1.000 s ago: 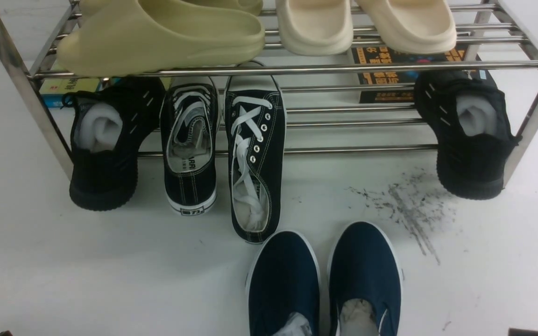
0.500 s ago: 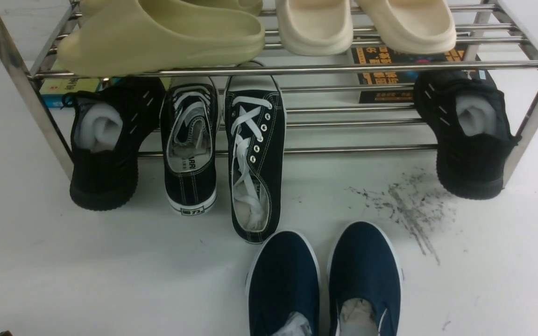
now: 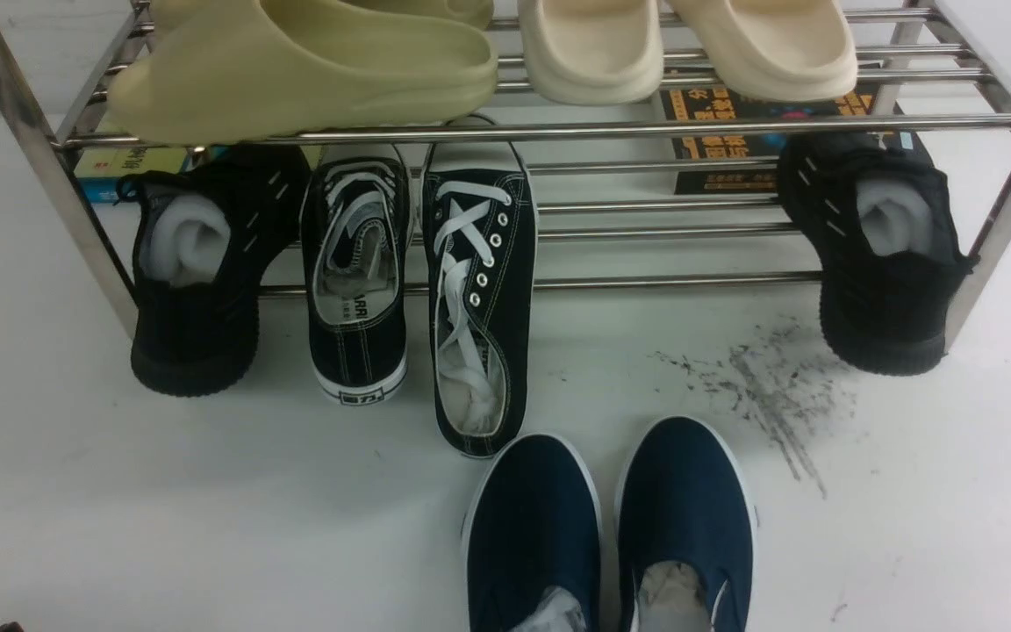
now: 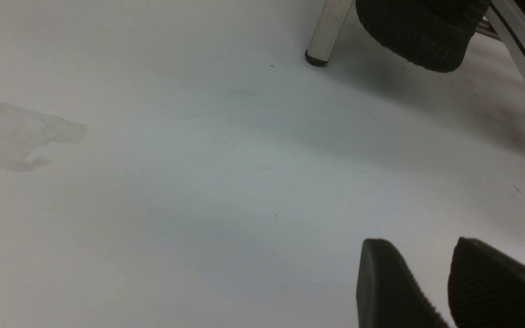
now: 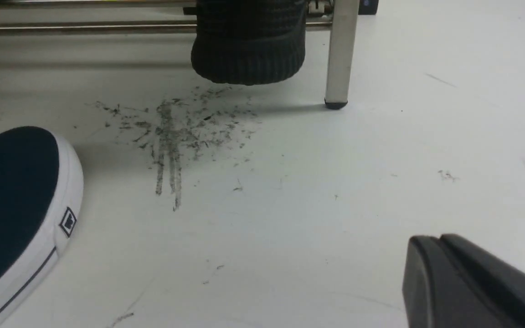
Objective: Take the shoes off the shelf with your hand on the white table.
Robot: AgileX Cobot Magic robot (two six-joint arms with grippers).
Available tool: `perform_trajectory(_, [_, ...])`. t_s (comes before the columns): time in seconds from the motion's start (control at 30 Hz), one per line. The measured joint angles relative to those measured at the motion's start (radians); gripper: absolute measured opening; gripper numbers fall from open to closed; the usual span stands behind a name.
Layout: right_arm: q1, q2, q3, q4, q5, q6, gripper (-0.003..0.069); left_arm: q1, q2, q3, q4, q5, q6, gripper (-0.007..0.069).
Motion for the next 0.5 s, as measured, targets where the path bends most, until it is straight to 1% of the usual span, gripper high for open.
perform_trajectory(0.17, [-0.003,0.0,-0.006,0.025,0.033,-0.046,0.0038,0.0,0.0,0.0,0.0,0.0,0.0,0.0243])
perform_trajectory(0.5, [-0.003,0.0,-0.006,0.032,0.037,-0.05,0.0051,0.0,0.0,0.0,0.0,0.0,0.0,0.0243])
